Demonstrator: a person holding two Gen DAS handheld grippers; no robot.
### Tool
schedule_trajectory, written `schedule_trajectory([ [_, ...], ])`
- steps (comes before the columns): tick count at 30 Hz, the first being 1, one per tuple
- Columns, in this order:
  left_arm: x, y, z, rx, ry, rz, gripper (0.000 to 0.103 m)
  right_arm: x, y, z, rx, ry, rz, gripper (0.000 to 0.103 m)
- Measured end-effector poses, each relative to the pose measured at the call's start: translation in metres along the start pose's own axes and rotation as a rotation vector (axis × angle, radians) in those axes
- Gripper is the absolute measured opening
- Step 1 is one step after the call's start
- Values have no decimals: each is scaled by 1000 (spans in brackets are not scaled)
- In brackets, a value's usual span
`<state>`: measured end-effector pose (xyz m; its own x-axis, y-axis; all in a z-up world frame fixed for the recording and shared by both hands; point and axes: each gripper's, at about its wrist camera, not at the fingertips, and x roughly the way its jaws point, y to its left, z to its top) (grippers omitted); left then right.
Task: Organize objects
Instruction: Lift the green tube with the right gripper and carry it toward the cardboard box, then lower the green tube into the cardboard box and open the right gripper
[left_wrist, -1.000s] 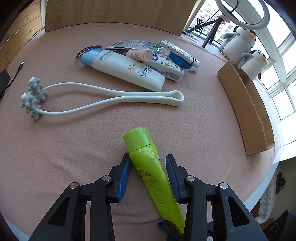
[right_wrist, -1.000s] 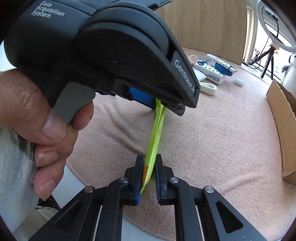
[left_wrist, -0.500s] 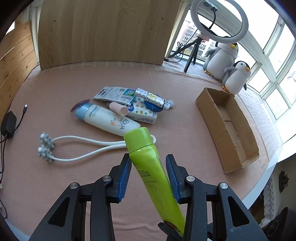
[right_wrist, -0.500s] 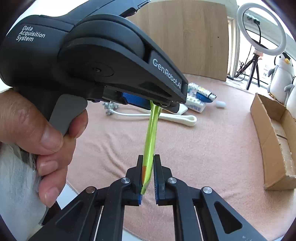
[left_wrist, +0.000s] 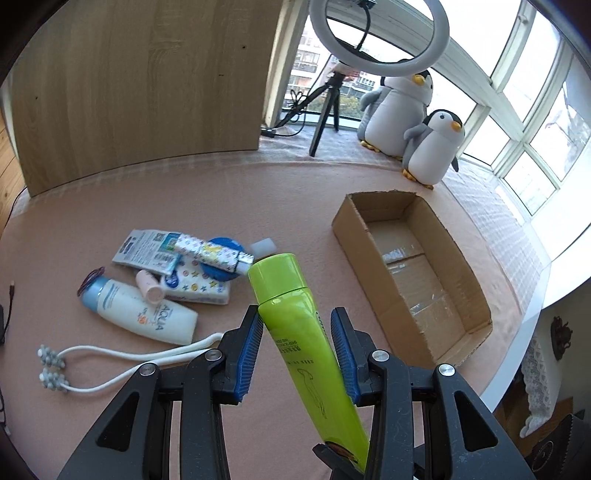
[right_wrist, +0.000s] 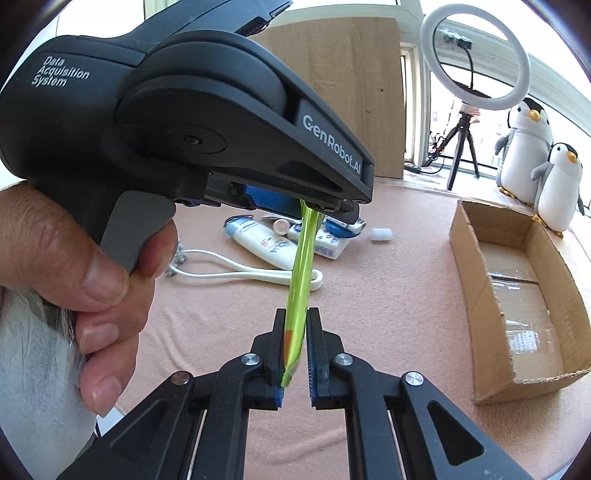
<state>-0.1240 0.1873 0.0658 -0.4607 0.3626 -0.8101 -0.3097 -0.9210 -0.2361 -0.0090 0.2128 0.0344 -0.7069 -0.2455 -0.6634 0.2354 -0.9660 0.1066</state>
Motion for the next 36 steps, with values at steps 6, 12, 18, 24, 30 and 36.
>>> schedule_trajectory([
  [6, 40, -78, 33, 107, 27, -79, 42, -12, -61, 0, 80, -24, -108, 8],
  [12, 76, -143, 47, 165, 56, -136, 41, -21, -113, -3, 137, -18, -188, 8],
  [18, 101, -177, 49, 200, 84, -169, 42, -25, -147, -7, 182, -5, -231, 8],
  [24, 105, -177, 48, 227, 25, -54, 79, -23, -166, -10, 230, 9, -299, 14],
  [30, 85, -129, 47, 179, -28, -11, 93, -33, -166, -2, 205, -26, -353, 40],
  [36, 52, -49, 25, 96, -46, 64, 93, -15, -138, 19, 145, -19, -277, 40],
])
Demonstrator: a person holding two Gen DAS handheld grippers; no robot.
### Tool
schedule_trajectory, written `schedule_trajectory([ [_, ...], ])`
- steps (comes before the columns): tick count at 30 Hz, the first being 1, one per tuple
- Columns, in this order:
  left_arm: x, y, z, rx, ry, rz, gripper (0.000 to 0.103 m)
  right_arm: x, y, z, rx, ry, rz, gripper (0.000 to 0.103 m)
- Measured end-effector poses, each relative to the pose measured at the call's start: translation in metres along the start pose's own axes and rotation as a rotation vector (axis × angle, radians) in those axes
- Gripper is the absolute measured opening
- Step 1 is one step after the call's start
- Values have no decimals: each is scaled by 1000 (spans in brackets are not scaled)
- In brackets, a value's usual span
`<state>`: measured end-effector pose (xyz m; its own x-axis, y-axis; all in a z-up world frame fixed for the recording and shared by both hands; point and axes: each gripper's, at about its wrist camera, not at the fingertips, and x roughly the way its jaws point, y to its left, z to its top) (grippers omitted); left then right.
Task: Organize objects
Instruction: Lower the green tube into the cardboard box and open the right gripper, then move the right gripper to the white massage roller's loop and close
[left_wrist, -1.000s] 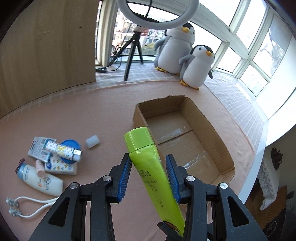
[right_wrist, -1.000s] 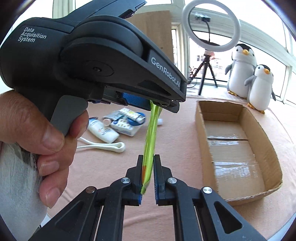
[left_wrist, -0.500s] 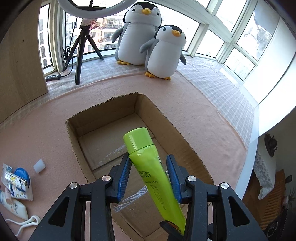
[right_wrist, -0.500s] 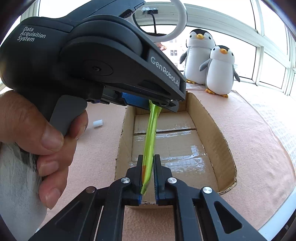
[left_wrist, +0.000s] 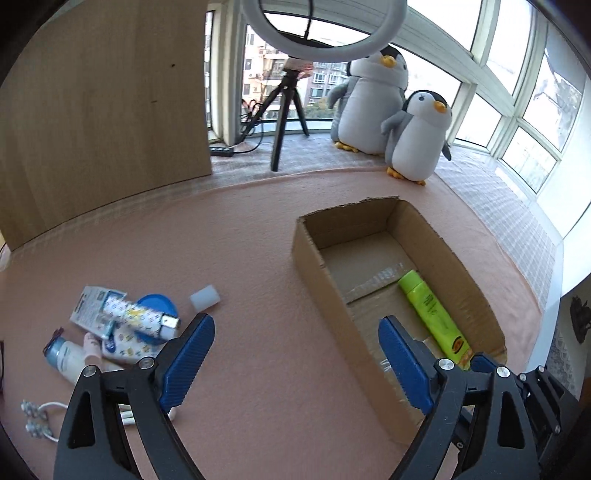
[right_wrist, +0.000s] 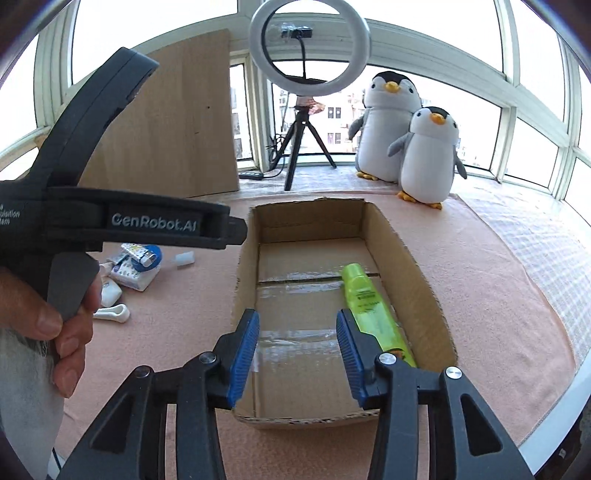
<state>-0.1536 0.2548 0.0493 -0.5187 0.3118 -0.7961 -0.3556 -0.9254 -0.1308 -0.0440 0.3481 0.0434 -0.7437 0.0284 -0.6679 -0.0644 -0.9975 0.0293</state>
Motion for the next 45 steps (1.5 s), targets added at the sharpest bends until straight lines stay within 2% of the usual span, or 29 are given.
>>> schedule_trajectory([
  [7, -48, 129, -55, -212, -27, 108, 93, 26, 86, -5, -135, 65, 146, 40],
  [11, -83, 203, -92, -330, -45, 194, 93, 59, 132, -14, -236, 173, 220, 42],
  [16, -121, 282, -142, -499, -61, 290, 93, 94, 178, -21, -490, 212, 279, 47],
  [18, -132, 302, -162, -539, -58, 318, 93, 106, 189, -20, -600, 231, 301, 58],
  [20, -140, 318, -182, -581, -47, 335, 93, 116, 197, -18, -684, 238, 322, 62],
  [25, -142, 333, -217, -653, -8, 342, 93, 131, 215, -8, -763, 235, 421, 64],
  [28, -134, 331, -227, -667, 13, 341, 93, 133, 222, -9, -735, 294, 488, 64],
  [31, -125, 331, -232, -682, 28, 324, 93, 124, 230, -19, -695, 323, 511, 63],
  [34, -115, 331, -232, -686, 32, 310, 93, 104, 240, -37, -690, 316, 512, 60],
  [37, -102, 332, -230, -685, 38, 296, 93, 85, 249, -53, -657, 309, 491, 45],
  [39, -96, 334, -225, -688, 25, 279, 93, 73, 253, -62, -619, 310, 478, 30],
  [43, -83, 335, -216, -675, 3, 275, 92, 53, 264, -81, -592, 315, 471, 26],
  [45, -78, 334, -210, -651, -9, 271, 92, 46, 270, -87, -588, 317, 475, 19],
])
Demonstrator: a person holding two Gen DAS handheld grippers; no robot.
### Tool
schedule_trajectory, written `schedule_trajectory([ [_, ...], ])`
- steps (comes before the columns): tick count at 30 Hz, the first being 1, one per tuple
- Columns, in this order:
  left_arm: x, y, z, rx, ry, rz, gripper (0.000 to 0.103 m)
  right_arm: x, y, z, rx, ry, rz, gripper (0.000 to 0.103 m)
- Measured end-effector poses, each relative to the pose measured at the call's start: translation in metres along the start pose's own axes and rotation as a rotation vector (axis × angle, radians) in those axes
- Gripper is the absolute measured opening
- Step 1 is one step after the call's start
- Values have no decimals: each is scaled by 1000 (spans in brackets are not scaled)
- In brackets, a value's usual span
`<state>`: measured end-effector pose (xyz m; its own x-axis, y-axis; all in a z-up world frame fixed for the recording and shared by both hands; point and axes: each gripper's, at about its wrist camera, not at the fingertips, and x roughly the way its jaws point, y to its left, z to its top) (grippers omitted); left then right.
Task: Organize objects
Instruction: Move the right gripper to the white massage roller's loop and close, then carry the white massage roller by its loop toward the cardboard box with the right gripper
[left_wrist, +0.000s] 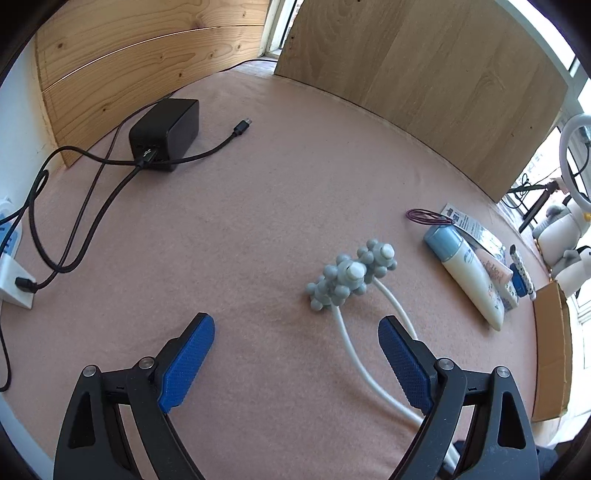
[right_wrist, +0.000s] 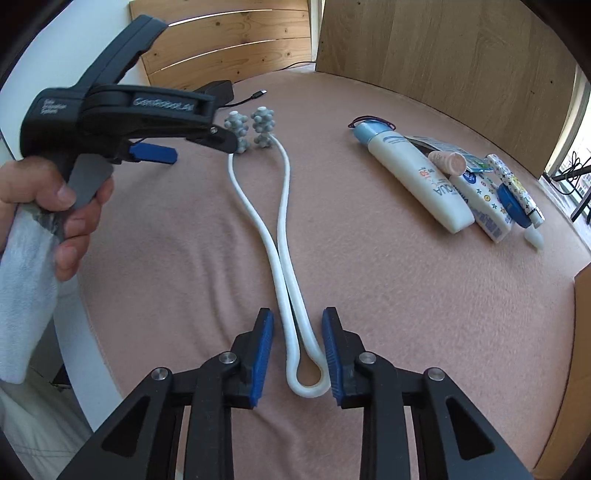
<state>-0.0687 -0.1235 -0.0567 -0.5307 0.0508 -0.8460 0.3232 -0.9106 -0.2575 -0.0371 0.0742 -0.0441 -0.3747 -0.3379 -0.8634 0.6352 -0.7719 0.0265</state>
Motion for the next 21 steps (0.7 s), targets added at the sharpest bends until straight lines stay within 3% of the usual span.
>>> schedule_trajectory([
  [8, 19, -24, 15, 81, -39, -43, 88, 4, 4, 4, 5, -12, 6, 17],
  [12, 25, -34, 24, 104, -31, -84, 56, 9, 5, 7, 5, -16, 7, 16],
  [18, 25, -39, 30, 136, -47, -68, 41, 12, 4, 9, 14, -29, 7, 16],
  [21, 25, -42, 32, 159, -49, -55, 40, 14, 3, 11, 21, -36, 3, 16],
])
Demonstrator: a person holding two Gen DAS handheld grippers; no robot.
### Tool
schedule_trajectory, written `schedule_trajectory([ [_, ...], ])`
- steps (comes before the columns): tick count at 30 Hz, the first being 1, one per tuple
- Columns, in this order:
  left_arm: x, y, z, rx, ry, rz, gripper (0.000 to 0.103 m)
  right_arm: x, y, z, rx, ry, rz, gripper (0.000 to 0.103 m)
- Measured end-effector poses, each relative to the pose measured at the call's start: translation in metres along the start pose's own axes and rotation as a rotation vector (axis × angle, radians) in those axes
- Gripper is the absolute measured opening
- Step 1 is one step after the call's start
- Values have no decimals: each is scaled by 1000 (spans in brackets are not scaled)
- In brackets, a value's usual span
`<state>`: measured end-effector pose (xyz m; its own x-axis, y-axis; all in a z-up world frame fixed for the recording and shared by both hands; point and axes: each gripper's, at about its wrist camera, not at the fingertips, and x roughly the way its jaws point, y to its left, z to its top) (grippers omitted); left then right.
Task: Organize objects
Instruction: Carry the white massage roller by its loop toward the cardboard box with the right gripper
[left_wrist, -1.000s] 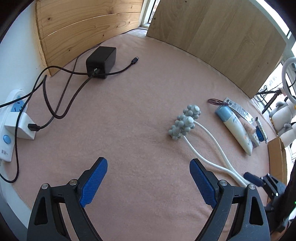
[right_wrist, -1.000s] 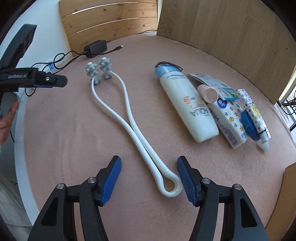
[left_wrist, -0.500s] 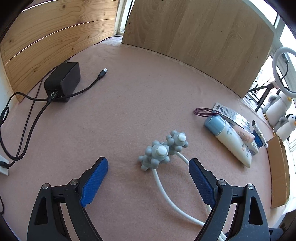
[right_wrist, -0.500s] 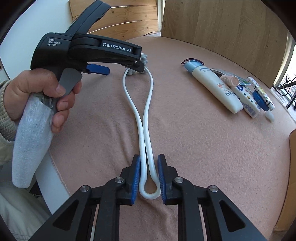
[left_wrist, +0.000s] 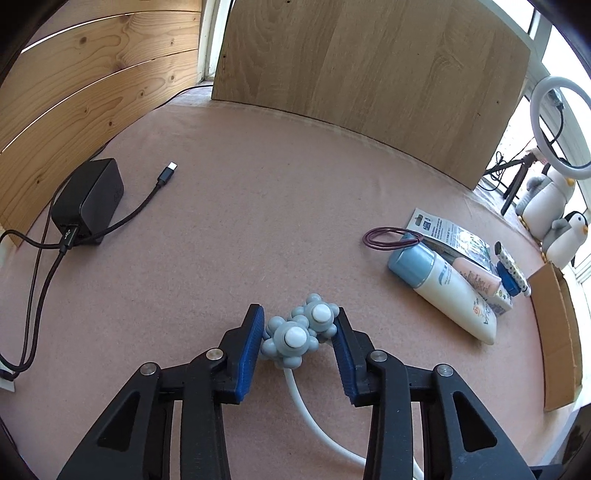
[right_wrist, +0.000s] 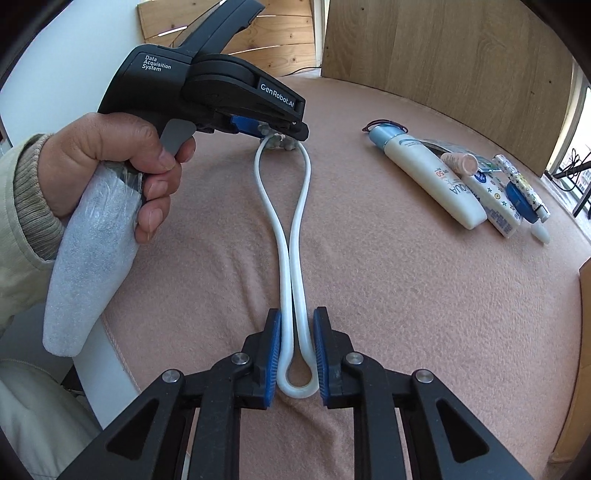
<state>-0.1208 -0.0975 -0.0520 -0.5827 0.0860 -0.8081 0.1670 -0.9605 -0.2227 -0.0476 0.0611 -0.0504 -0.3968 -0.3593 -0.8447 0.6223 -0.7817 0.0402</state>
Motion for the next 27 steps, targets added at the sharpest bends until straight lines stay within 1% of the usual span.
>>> schedule_trajectory([
  [7, -12, -5, 4, 15, -13, 7, 40, -9, 3, -9, 7, -21, 7, 15],
  [19, -50, -18, 26, 33, -76, 2, 40, -29, 0, 7, 6, -96, -8, 15],
  [27, -65, -27, 31, 50, -98, 5, 40, -32, -1, 13, 11, -127, -13, 15],
])
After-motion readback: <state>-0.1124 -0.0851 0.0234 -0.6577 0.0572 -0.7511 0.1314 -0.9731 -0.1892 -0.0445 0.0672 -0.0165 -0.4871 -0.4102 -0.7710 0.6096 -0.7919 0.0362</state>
